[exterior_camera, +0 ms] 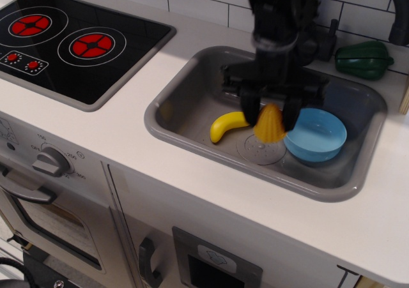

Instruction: Put corn in bowl sink

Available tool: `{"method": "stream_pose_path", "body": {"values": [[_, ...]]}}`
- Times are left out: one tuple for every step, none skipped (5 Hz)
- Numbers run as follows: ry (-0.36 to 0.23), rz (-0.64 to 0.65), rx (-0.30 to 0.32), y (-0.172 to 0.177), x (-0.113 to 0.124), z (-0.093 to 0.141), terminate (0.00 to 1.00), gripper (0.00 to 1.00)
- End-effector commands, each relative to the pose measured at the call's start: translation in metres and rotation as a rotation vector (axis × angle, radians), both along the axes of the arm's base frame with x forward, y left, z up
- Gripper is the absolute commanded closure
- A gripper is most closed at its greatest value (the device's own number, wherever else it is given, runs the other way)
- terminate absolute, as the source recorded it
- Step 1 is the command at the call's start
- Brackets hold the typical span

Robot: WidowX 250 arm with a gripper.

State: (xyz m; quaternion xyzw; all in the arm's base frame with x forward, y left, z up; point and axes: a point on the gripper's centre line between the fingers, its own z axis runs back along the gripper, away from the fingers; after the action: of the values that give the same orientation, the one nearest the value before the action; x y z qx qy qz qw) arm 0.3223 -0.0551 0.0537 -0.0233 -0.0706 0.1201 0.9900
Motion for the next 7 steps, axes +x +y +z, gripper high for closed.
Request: {"method": "stream_pose_path", "body": {"values": [[-0.053, 0.082, -0.007, -0.016, 0.049, 0.005, 0.0, 1.0], [-0.065, 0.097, -0.011, -0.022, 0.062, 0.0, 0.0, 1.0], [-0.052, 0.095, -0.007, -0.029, 0.065, -0.011, 0.0, 1.0], [-0.058, 0.066, 0.003, -0.04, 0.063, -0.02, 0.0, 1.0], [-0.04, 0.067, 0.012, -0.045, 0.067, -0.029, 0.0, 1.0], [-0.033, 0.048, 0.002, -0.051, 0.067, -0.03, 0.0, 0.0], [-0.02, 0.043, -0.016, -0.054, 0.062, -0.028, 0.0, 0.0]]}}
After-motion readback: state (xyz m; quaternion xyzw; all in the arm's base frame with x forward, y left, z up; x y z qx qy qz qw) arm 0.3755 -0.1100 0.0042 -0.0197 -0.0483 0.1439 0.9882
